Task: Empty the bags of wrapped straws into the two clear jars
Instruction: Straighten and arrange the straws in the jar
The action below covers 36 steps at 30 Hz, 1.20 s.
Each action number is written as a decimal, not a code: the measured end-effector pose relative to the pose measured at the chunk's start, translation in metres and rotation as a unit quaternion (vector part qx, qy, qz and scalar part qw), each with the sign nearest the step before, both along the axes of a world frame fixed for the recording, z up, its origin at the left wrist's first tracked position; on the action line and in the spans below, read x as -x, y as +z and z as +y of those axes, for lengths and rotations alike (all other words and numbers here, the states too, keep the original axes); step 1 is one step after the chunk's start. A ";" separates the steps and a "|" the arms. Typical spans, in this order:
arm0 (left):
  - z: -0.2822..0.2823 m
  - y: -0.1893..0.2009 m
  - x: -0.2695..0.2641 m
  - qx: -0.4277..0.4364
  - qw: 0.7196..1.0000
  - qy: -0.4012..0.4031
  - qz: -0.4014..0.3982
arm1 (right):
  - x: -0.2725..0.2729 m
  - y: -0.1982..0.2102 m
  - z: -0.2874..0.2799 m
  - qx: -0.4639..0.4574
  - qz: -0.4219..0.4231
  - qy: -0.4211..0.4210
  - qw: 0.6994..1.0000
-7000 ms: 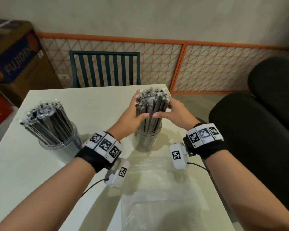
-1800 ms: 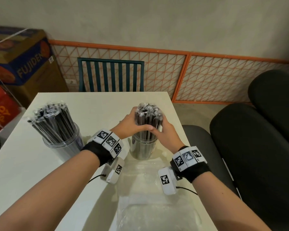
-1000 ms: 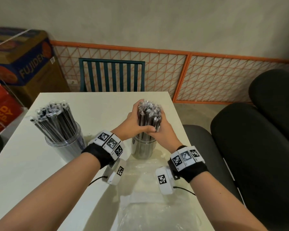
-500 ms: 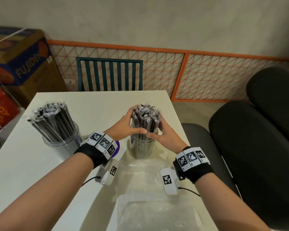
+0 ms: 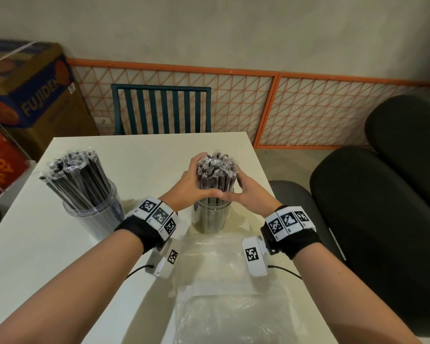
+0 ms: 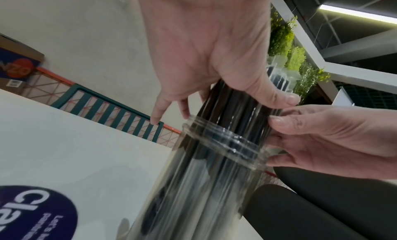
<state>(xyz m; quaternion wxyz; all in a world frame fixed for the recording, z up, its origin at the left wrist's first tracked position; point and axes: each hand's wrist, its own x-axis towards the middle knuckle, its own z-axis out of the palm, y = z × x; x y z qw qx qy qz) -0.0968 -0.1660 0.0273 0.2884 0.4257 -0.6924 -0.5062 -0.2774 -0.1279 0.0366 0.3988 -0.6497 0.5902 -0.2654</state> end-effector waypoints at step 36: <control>0.036 0.063 -0.276 -0.197 0.887 0.102 -0.405 | -0.204 0.051 -0.004 -0.064 0.050 0.163 0.983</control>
